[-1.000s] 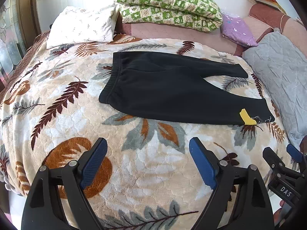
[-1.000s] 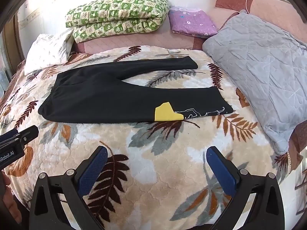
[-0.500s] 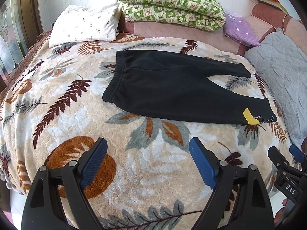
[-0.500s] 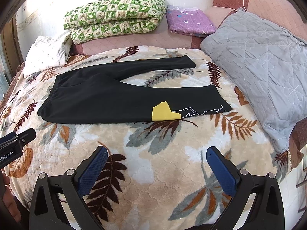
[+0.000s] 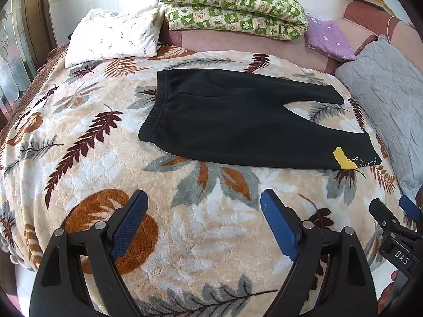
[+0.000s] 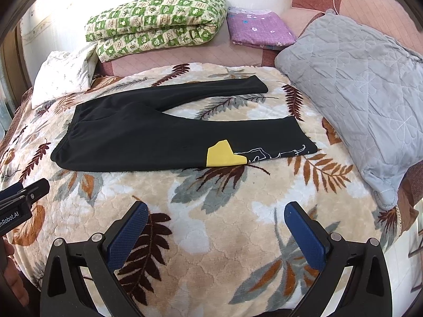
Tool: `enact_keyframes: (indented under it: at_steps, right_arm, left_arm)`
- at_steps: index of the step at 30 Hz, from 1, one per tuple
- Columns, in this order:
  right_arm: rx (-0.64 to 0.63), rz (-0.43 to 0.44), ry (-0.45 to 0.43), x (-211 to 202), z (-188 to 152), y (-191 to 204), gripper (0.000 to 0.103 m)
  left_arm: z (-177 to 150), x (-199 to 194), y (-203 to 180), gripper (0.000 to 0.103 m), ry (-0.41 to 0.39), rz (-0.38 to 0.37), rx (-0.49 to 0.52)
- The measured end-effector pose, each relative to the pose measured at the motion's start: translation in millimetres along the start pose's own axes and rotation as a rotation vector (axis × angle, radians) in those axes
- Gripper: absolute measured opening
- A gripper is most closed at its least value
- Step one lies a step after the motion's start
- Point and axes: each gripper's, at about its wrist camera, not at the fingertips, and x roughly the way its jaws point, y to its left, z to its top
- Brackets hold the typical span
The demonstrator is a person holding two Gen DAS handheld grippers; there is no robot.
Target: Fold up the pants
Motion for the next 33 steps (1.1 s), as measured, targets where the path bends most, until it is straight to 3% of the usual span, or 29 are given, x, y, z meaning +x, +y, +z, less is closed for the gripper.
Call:
enact_keyframes:
  at_steps: [33]
  right_arm:
    - [0.014,0.005,0.030,13,1,-4,0.103]
  left_arm:
    - [2,13,-8,0.088,0.033,0.001,0.026]
